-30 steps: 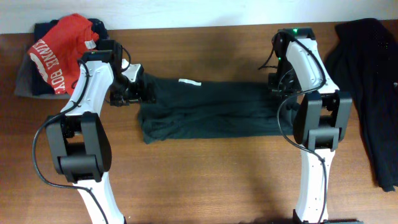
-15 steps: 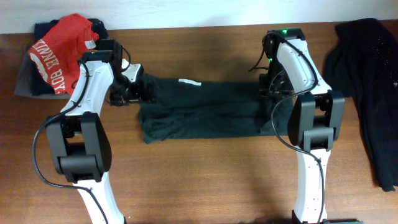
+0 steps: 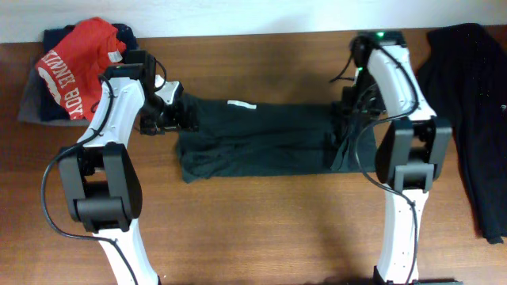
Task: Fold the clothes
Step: 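Press and smooth the folded right end with the right gripper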
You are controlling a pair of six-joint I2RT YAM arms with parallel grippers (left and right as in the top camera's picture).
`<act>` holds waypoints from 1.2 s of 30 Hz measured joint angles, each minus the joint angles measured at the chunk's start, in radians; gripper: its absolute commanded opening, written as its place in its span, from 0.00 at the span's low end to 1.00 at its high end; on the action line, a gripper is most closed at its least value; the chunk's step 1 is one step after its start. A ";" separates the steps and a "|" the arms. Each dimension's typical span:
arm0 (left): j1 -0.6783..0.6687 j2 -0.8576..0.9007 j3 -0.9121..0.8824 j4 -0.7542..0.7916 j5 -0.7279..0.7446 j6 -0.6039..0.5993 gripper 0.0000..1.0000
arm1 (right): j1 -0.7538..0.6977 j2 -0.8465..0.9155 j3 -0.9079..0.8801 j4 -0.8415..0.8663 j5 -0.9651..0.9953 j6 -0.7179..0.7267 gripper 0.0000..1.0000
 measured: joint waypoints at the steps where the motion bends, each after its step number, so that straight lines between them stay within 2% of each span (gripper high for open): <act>1: 0.000 0.000 0.000 0.000 0.000 0.000 0.99 | -0.011 -0.002 0.000 0.001 -0.011 -0.013 0.35; 6: 0.000 0.000 0.000 0.000 0.000 0.000 0.99 | -0.052 -0.003 0.000 0.025 -0.114 -0.107 0.32; 16: 0.000 0.000 0.000 0.000 0.000 0.000 0.99 | -0.056 -0.003 -0.015 0.071 -0.227 -0.179 0.13; 23: 0.000 0.000 0.000 0.000 0.000 0.000 0.99 | -0.056 -0.003 -0.050 0.102 -0.236 -0.181 0.12; 32: 0.000 0.000 0.000 0.000 0.000 0.000 0.99 | -0.034 -0.003 -0.126 0.192 -0.368 -0.182 0.11; 36: 0.000 0.000 0.000 0.000 0.000 0.000 0.99 | 0.008 -0.003 -0.204 0.261 -0.431 -0.180 0.04</act>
